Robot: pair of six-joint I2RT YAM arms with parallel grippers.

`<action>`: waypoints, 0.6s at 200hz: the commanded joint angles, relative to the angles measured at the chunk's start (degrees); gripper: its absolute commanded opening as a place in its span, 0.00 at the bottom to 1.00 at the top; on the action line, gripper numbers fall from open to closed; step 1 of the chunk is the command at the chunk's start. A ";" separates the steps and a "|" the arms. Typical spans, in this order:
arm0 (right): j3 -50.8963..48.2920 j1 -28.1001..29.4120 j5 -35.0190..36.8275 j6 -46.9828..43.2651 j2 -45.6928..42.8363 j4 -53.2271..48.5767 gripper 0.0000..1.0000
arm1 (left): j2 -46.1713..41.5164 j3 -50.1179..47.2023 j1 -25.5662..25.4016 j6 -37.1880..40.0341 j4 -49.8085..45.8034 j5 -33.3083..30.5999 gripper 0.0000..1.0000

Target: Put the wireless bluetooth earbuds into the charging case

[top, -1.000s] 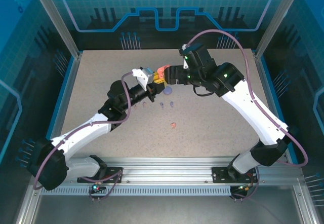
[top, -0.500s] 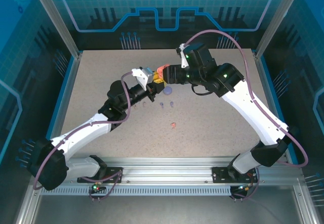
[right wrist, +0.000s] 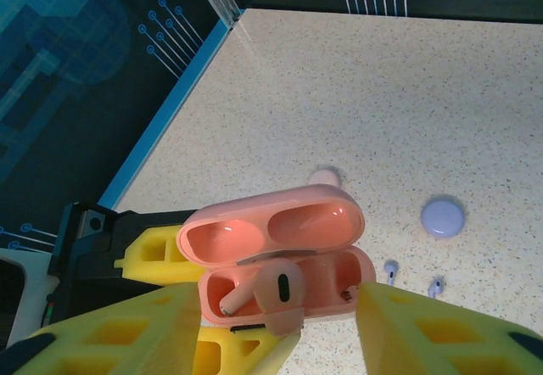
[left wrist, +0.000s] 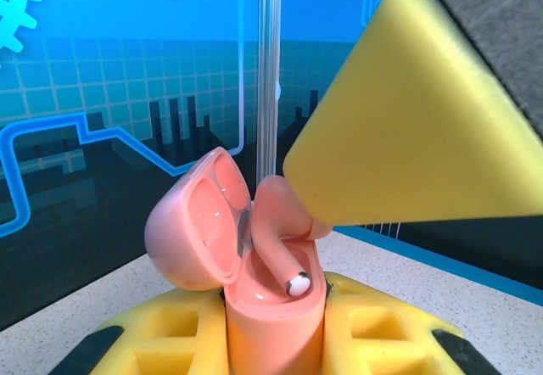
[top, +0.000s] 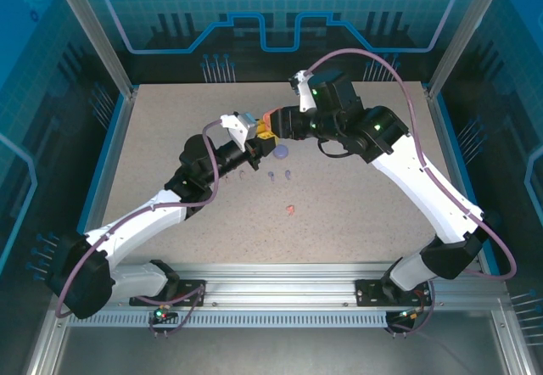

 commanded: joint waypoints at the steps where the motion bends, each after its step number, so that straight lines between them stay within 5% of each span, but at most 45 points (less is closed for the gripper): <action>1: 1.04 -0.60 -1.38 -0.91 -0.37 1.33 0.45 | -0.14 0.39 0.13 0.55 2.36 -0.23 0.00; 120: 2.83 -0.70 -2.23 -3.53 2.56 -0.62 0.29 | -0.96 0.35 0.19 0.45 2.25 1.16 0.00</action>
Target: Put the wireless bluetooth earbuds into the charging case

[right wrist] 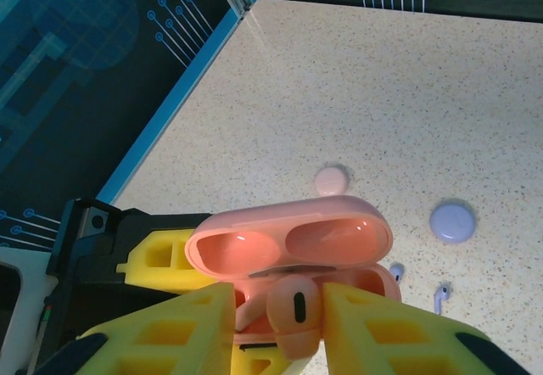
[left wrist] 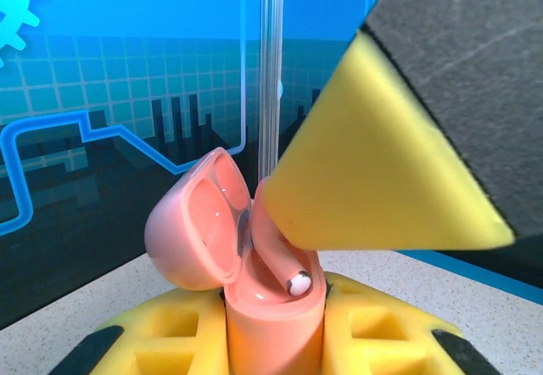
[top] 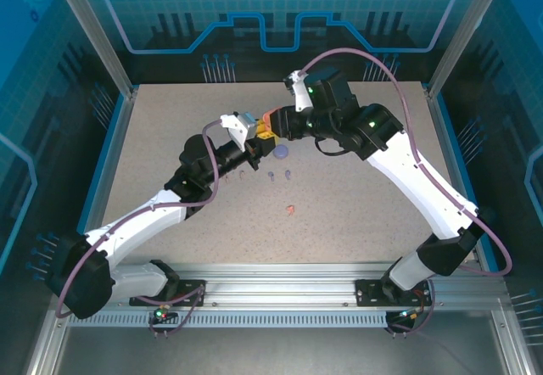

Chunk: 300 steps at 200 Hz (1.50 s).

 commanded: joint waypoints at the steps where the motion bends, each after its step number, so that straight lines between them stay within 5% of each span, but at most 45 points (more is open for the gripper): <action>1: 1.95 -0.45 -0.58 -1.33 0.72 -0.79 0.28 | -0.96 0.37 0.13 0.48 2.38 1.19 0.00; 76: 0.53 -0.70 -0.95 -6.55 -0.39 0.44 0.10 | -1.13 0.29 0.02 0.74 1.96 2.37 0.00; 187: -0.92 3.60 -3.57 -26.72 -1.19 0.95 0.09 | -1.40 0.59 0.06 1.29 0.70 3.63 0.00; 300: -5.22 5.15 -4.54 -32.58 -3.54 2.34 0.10 | -1.23 0.59 0.07 1.40 0.76 3.08 0.00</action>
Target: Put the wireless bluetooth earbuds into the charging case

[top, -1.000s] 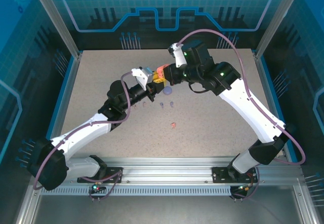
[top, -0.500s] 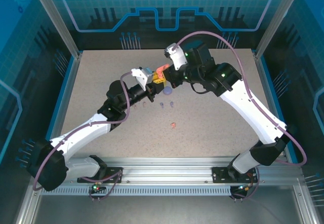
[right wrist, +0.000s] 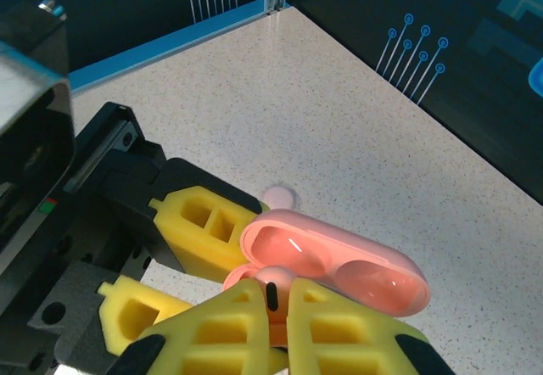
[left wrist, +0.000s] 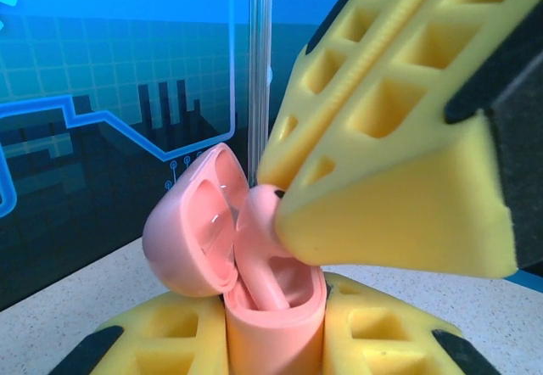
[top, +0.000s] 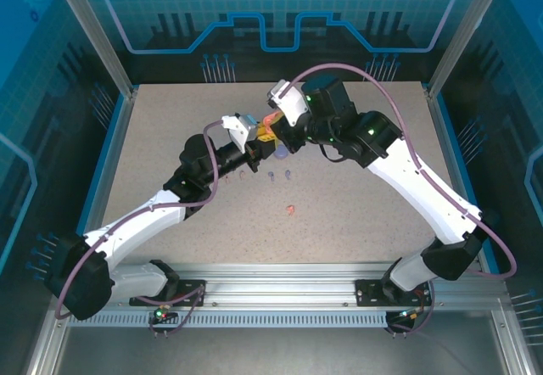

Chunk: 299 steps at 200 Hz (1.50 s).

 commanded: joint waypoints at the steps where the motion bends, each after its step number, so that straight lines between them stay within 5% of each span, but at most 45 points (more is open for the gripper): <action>1: -1.42 2.47 -5.90 -2.20 -1.07 -0.55 0.11 | -0.79 0.60 -0.11 1.32 3.14 1.05 0.00; 48: -1.75 2.27 -3.69 -1.52 -0.48 -0.21 0.26 | -1.11 0.49 -0.05 1.29 3.11 0.94 0.00; 98: -2.16 -1.22 -1.49 4.96 -2.80 2.17 0.65 | -1.20 0.42 -0.07 1.10 2.95 1.03 0.00; 126: -3.74 -4.44 -3.96 10.02 -6.58 4.69 0.77 | -1.12 0.41 -0.08 1.04 3.02 1.11 0.00; 182: -2.56 -8.43 -6.09 18.88 -7.40 3.13 0.78 | -0.69 0.86 -0.04 1.06 3.01 1.24 0.00; 299: 7.05 -1.63 -1.86 18.85 1.80 -8.27 0.94 | 0.10 2.08 -0.03 0.92 2.42 1.54 0.00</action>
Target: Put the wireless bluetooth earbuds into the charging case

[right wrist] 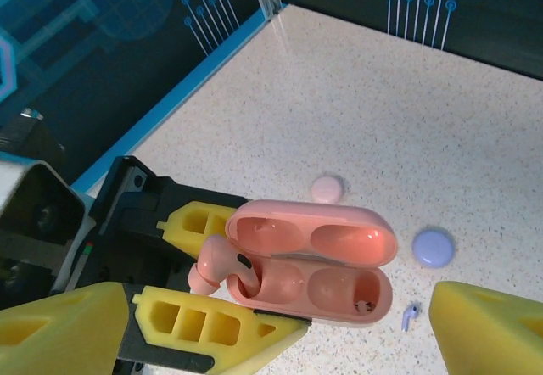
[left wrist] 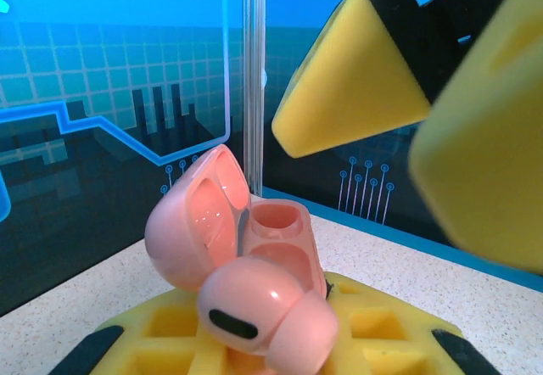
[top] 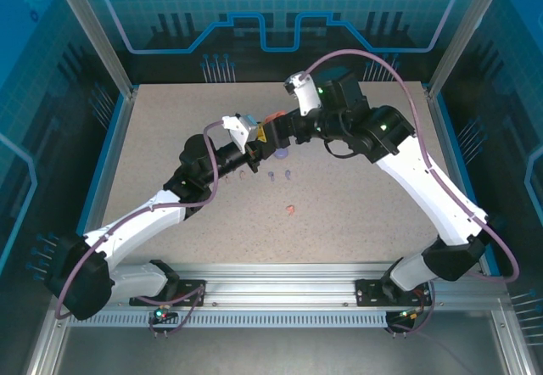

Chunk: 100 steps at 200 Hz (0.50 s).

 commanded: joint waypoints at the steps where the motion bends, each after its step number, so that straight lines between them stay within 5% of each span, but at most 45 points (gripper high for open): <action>1: 3.05 1.27 2.10 -0.78 1.36 -3.34 0.94 | 0.09 2.06 -0.08 0.56 2.02 0.95 0.00; 100: 5.91 2.25 6.78 -1.84 5.54 -5.84 0.93 | 0.25 1.98 -0.03 0.74 2.21 0.86 0.00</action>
